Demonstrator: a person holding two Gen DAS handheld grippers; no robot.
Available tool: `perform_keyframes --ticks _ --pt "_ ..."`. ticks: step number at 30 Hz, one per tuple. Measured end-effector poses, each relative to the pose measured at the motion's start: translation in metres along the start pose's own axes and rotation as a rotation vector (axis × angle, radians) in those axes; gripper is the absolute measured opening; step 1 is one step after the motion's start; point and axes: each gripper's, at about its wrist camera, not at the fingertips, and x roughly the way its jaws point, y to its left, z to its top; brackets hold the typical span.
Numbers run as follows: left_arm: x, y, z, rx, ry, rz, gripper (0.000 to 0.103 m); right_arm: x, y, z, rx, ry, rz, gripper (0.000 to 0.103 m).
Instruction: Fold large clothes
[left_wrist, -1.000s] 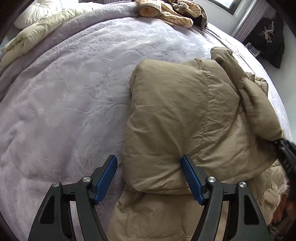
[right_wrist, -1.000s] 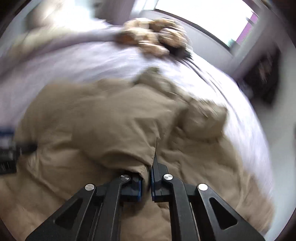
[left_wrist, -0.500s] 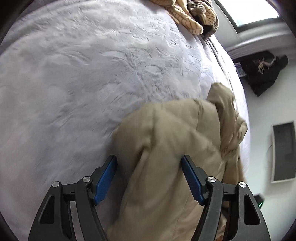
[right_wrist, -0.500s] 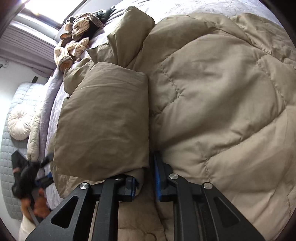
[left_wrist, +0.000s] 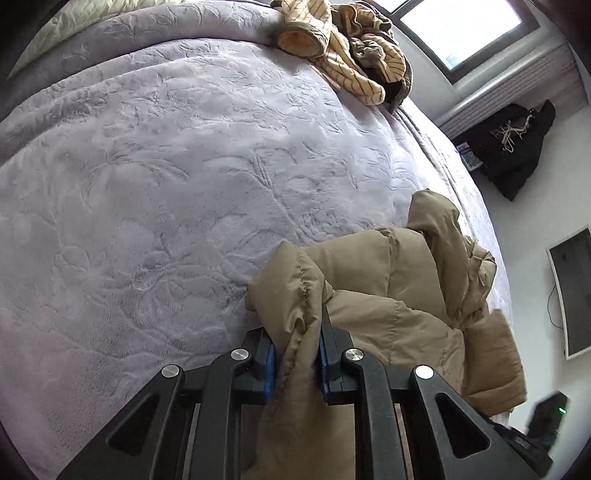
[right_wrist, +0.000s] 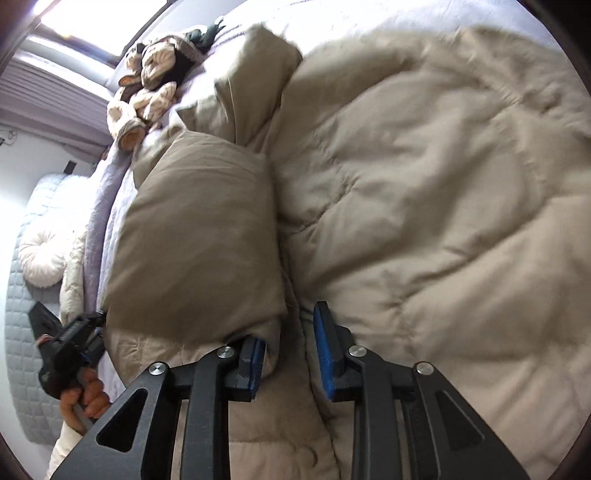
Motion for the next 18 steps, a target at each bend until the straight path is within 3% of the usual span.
perform_keyframes --ticks 3,5,9,13,14,16,18 --pt "0.002 -0.004 -0.005 0.028 0.001 0.017 0.019 -0.033 0.022 -0.009 -0.093 -0.106 -0.056 0.028" --pt "0.004 -0.003 -0.004 0.040 0.009 0.025 0.019 -0.053 0.049 -0.019 -0.221 -0.172 -0.044 0.028" --pt "0.005 -0.002 -0.006 0.045 0.019 0.045 0.020 -0.042 0.088 -0.014 -0.397 -0.135 0.005 0.028" --pt "-0.015 -0.006 -0.003 0.036 0.011 0.059 0.021 -0.023 0.072 0.017 -0.336 -0.090 -0.034 0.028" --pt "-0.024 -0.009 -0.003 0.041 -0.004 0.061 0.025 -0.023 0.062 0.027 -0.308 -0.086 -0.043 0.028" --pt "-0.045 -0.017 -0.001 0.076 -0.066 0.094 0.049 -0.024 0.049 0.036 -0.291 -0.088 -0.063 0.028" --pt "-0.057 -0.024 0.000 0.109 -0.114 0.105 0.052 -0.025 0.039 0.045 -0.293 -0.089 -0.087 0.027"
